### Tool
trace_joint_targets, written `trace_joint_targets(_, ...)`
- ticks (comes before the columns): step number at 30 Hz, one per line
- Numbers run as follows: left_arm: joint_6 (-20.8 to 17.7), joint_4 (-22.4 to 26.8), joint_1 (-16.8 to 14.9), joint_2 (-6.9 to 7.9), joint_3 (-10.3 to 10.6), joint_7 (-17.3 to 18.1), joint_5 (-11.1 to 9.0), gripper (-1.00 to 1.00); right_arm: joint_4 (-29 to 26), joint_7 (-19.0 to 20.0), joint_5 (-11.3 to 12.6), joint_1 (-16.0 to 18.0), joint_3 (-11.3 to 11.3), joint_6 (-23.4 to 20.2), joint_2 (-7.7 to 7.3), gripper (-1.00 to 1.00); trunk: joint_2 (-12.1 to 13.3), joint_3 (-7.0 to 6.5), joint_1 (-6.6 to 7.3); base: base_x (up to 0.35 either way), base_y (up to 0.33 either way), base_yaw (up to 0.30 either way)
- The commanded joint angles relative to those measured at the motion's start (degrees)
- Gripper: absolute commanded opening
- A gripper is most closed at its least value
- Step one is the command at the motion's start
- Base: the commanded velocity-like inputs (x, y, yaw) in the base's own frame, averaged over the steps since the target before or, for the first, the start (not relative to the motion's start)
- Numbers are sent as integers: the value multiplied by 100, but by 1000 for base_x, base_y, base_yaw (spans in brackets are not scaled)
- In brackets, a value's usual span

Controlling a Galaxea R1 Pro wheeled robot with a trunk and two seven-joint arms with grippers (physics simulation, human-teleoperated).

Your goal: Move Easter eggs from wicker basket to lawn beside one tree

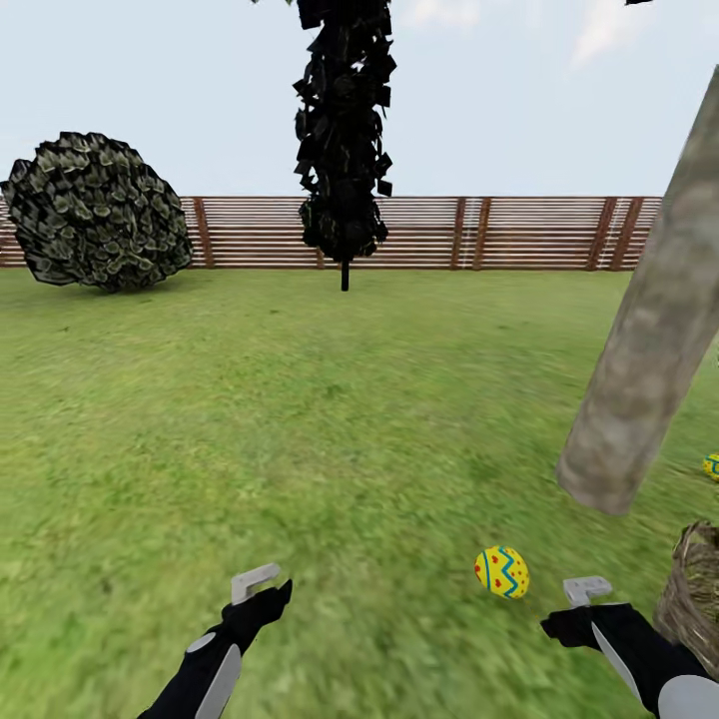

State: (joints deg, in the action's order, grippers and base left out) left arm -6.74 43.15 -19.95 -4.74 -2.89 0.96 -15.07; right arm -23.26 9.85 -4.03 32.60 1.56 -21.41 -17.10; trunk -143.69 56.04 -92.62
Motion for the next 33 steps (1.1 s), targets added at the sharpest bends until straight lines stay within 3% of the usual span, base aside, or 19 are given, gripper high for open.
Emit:
trace_joint_targets(1, -44, 10, -1, -18, -19, 13, -58, 100, -11, 28, -44, 1, 13, -31, -4, 100, -1, -17, 7, -342, 0, 0)
trace_joint_targets(11, -44, 10, -1, -53, -19, 37, -58, 100, -7, 26, -62, 1, 25, -37, -4, 100, 12, -239, 33, -279, -159, 0)
trace_joint_targets(20, -27, 15, -1, -53, -29, 24, -60, 100, -3, 25, -63, 1, 20, -38, -4, 100, 25, -438, 56, -65, -97, 0)
trace_joint_targets(33, -30, 14, -1, -53, -22, 7, -49, 100, -3, 25, -67, 1, 28, -36, 0, 100, 42, -726, 90, -110, -278, 0)
